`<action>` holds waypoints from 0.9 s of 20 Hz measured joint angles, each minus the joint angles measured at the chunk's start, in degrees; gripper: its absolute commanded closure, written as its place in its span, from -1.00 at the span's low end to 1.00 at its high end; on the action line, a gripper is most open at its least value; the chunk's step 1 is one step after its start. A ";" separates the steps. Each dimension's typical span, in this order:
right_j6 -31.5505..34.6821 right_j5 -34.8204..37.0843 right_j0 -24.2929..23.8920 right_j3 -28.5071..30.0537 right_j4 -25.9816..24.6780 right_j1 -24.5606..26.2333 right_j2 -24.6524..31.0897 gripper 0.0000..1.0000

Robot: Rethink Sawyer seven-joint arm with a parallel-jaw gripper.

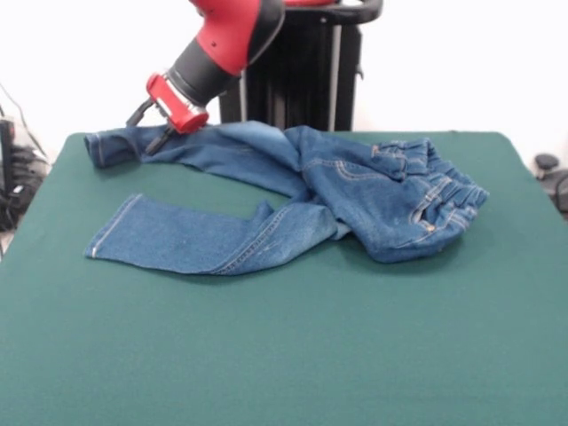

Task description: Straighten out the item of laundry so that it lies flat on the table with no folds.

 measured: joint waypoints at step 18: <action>0.00 -12.68 0.24 2.35 6.00 6.75 -1.96 -1.00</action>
